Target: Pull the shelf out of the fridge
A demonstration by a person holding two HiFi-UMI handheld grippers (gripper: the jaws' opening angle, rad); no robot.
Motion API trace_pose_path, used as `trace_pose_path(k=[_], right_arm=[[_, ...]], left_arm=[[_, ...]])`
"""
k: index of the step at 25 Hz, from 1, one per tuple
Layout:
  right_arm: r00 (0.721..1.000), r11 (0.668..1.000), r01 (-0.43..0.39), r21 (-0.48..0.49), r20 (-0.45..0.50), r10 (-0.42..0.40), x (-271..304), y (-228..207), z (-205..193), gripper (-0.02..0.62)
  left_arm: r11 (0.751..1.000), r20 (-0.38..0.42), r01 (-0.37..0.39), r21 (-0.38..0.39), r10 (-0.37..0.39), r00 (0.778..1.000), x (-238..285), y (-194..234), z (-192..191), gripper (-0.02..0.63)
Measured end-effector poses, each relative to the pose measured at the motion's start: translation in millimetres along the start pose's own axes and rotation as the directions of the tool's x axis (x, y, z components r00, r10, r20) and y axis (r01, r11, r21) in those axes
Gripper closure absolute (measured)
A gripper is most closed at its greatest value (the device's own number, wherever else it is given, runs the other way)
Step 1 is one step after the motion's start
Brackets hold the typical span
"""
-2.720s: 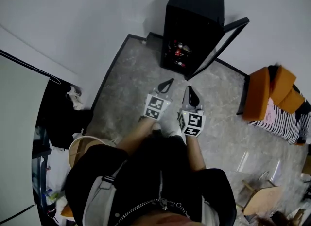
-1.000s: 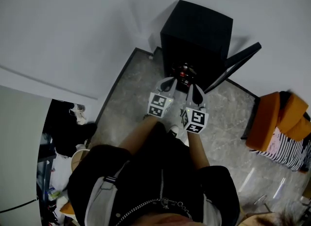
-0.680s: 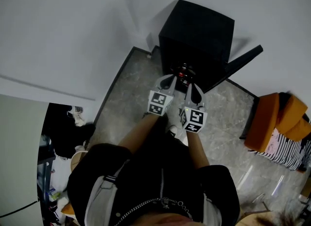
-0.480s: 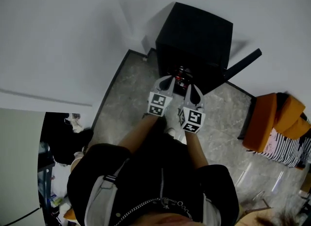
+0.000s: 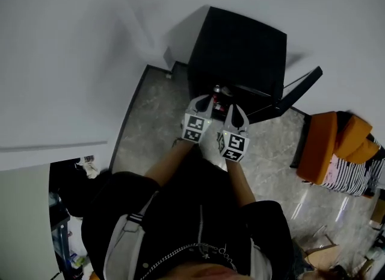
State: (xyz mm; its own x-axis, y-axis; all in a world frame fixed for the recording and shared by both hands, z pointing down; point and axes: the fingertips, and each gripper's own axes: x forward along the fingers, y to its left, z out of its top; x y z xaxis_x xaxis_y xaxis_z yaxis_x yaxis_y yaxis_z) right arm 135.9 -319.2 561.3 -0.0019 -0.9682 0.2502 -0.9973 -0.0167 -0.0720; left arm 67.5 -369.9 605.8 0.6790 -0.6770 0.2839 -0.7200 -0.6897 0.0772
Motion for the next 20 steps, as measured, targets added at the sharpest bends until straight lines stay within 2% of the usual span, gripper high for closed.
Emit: trace_pose_path(k=[4,9,12,15,20], right_arm=[[0.999,1.000,0.030,0.008,-0.011,-0.030,20.1,-3.3,-8.0,0.592],[0.998,0.999,0.053,-0.004,-0.026,-0.053,33.6,-7.5,-13.7,0.592],[0.996,0.996,0.080,0.034,-0.041,-0.079,41.5,-21.6,-19.1,0.592],[0.993,0.990,0.114,0.083,-0.034,-0.111,46.7,-35.9,-21.2,0.592],[0.986,0.976,0.167,0.138,-0.024,-0.166,55.1,-55.8,-28.8,0.592]], left_arm=[[1.000,0.000,0.020,0.008,-0.020,1.000,17.4,8.3,-5.1,0.595],[0.999,-0.032,0.031,-0.023,-0.032,0.999,32.7,21.3,-15.1,0.594],[0.996,-0.054,0.026,-0.089,-0.031,0.998,44.2,26.0,-28.0,0.593],[0.986,-0.068,0.017,-0.166,-0.028,0.997,50.9,29.6,-35.0,0.551],[0.952,-0.074,-0.021,-0.307,-0.002,0.997,60.6,36.1,-39.8,0.509]])
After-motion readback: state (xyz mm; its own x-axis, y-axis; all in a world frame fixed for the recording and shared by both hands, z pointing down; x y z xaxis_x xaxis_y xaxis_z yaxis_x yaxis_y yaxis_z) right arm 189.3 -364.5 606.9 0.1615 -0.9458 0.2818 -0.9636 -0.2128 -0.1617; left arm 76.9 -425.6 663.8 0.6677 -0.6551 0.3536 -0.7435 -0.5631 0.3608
